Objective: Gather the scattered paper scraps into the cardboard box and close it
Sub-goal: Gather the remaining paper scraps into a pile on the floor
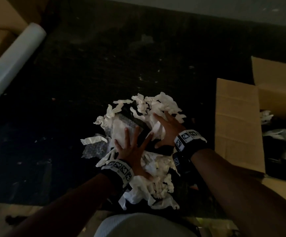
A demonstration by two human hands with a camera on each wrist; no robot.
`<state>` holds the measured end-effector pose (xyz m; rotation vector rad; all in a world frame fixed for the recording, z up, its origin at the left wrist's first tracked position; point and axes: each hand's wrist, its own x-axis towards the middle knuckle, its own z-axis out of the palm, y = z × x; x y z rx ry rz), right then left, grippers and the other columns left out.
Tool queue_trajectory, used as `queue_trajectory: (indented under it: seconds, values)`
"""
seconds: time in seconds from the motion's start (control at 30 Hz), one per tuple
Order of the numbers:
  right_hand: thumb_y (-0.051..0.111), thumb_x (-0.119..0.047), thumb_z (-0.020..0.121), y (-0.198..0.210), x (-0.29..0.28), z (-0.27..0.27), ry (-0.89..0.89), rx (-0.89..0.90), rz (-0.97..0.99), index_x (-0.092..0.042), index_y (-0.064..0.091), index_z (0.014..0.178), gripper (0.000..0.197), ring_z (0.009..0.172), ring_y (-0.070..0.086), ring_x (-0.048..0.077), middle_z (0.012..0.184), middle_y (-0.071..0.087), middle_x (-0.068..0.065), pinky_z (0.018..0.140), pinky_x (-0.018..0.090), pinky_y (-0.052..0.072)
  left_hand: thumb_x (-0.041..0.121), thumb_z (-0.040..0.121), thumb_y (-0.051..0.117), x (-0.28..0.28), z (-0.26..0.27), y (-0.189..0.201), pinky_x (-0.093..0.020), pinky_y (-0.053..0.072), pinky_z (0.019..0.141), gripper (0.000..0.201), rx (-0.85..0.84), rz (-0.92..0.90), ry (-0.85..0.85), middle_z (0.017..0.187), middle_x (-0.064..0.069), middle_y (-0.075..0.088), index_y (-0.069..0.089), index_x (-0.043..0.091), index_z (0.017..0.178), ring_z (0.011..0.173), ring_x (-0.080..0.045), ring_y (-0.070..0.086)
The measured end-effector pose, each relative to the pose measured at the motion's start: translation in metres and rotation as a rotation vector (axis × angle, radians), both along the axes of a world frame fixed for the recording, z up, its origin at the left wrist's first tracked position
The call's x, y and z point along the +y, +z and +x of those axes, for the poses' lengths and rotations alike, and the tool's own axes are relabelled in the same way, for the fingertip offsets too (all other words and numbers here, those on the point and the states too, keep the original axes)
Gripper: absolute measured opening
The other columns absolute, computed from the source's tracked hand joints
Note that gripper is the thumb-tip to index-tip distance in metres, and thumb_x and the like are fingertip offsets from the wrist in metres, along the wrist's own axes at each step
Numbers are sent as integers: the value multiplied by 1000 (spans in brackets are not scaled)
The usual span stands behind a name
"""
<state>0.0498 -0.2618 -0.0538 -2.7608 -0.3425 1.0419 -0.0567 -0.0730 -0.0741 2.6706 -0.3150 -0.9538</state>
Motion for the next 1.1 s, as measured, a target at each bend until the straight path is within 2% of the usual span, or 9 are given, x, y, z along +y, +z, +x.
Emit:
queue_trajectory:
  seconds: [0.07, 0.13, 0.23, 0.33, 0.5, 0.7, 0.83, 0.97, 1.1]
  values:
    - [83, -71, 52, -14, 0, 3, 19, 39, 32, -51, -10, 150, 136, 153, -3, 23, 167, -7, -5, 122, 51, 14, 86, 44, 76, 5, 5, -8, -86, -2, 102, 154, 17, 41, -15, 142, 1, -60, -38, 52, 142, 134, -45, -48]
    - [81, -73, 53, -16, 1, 0, 22, 33, 64, -50, -10, 152, 136, 153, -5, 21, 167, -4, -5, 122, 52, 13, 87, 46, 74, 11, 9, -11, -84, 0, 104, 150, 7, 51, -19, 145, 2, -58, -34, 53, 144, 137, -43, -45]
    - [85, -70, 50, 1, -1, -8, -32, -5, 121, -57, -16, 147, 140, 151, -15, 32, 164, -22, -3, 118, 65, 9, 93, 43, 68, 19, 7, -1, -84, -3, 105, 147, -52, 7, 26, 154, 2, -48, -29, 54, 147, 139, -40, -44]
    - [86, -74, 40, 19, -1, -23, 12, -27, 97, -59, -27, 142, 153, 146, -28, 37, 156, -40, -4, 112, 69, 0, 100, 37, 62, 26, -7, 17, -83, -12, 103, 150, -96, -20, 24, 156, -1, -45, -27, 53, 148, 138, -39, -46]
    - [89, -72, 33, 7, 9, -39, 175, -25, 89, -58, -32, 140, 162, 140, -35, 44, 147, -53, -6, 102, 82, 4, 102, 32, 59, 24, -31, 10, -87, -5, 100, 158, -69, 105, -121, 151, -9, -51, -34, 46, 147, 135, -45, -48]
    - [96, -60, 33, 3, 22, -24, 197, -31, 62, -60, -30, 139, 165, 139, -37, 43, 147, -53, -6, 103, 83, 6, 98, 28, 65, 32, 9, -3, -88, 2, 100, 164, -102, 201, 55, 152, -8, -49, -38, 45, 145, 138, -49, -41]
    - [92, -69, 29, 6, 29, -13, 259, -80, 26, -59, -31, 140, 165, 140, -33, 48, 147, -53, -3, 102, 84, 6, 96, 33, 67, 42, 28, 0, -85, 6, 104, 162, -98, 194, 70, 153, -7, -49, -38, 44, 145, 140, -47, -39]
    - [92, -68, 30, 7, 41, -5, 337, -127, 46, -59, -28, 141, 164, 141, -30, 50, 147, -53, -1, 102, 85, 2, 89, 47, 70, 45, 4, 9, -81, 7, 109, 149, -187, -17, 274, 160, -1, -39, -20, 41, 155, 146, -38, -34]
    - [94, -65, 27, -8, 57, 1, 437, -138, 41, -61, -23, 143, 164, 142, -25, 51, 151, -48, -1, 100, 85, 13, 103, 38, 56, 32, -37, 4, -78, 1, 108, 154, -121, -20, 279, 159, -3, -40, -20, 38, 156, 145, -40, -35]
